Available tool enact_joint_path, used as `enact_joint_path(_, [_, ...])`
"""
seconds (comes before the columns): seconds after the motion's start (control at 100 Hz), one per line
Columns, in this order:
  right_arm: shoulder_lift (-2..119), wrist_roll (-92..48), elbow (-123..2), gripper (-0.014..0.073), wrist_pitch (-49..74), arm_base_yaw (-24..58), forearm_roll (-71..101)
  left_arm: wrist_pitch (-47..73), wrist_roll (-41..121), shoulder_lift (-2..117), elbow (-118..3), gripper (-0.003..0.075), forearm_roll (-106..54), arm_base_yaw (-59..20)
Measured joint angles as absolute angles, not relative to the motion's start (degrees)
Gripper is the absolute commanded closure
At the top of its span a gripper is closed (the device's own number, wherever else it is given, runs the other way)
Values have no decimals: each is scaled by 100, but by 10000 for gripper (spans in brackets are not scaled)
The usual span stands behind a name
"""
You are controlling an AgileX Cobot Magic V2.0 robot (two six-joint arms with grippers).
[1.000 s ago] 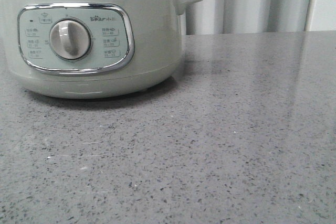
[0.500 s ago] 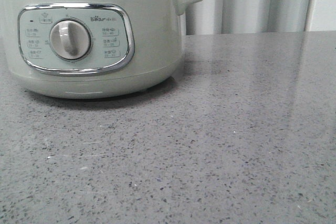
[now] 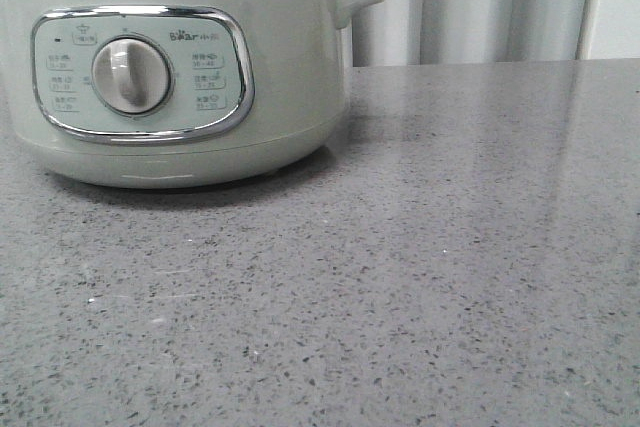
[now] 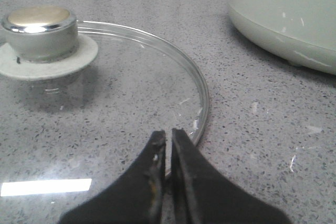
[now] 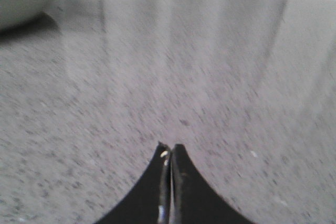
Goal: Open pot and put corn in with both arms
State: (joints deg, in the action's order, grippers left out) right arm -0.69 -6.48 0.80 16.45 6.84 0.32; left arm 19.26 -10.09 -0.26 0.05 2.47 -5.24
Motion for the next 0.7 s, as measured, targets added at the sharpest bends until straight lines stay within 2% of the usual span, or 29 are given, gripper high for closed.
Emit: enact_joint_path(0.7, [-69,-648,69,655,1860,524,53,1926,-1009,-26,5,739,233,-524])
